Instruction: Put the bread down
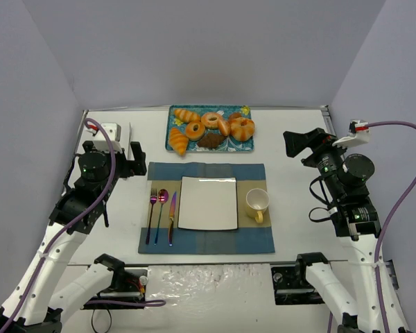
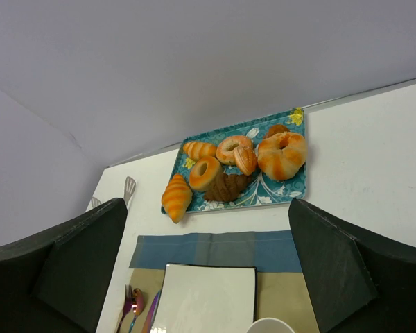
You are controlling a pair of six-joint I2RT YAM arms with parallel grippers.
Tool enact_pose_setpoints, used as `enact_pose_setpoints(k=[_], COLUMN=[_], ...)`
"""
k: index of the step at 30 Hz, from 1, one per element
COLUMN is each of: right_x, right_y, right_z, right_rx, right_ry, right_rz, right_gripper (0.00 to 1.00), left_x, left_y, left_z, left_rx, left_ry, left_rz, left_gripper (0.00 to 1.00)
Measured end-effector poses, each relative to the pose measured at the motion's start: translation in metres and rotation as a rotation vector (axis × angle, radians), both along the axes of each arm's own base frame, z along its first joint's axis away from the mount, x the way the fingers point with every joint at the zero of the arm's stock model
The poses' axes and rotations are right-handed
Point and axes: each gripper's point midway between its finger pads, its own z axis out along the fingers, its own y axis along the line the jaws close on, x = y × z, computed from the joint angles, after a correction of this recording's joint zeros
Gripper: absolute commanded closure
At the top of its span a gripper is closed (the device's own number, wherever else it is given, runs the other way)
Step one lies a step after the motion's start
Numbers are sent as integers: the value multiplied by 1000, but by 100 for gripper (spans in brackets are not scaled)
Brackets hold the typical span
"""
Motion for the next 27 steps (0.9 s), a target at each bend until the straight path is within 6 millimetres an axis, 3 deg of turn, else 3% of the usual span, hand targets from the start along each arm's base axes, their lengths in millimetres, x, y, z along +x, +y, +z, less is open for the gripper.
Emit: enact_pose_setpoints(k=[14,22,27], right_x=[0,1,1], right_y=[0,1,2], right_z=[0,-8,-16], right_rx=[0,0,-2], right_ry=[0,17,35], right_rz=[1,4,9], right_gripper=[0,0,0], left_x=[3,24,38], left_y=[11,80,103], left_z=[-2,-12,-45], left_rx=[11,30,68], left_ry=[6,118,234], left_rz=[69,453,563], left_gripper=[3,3,3])
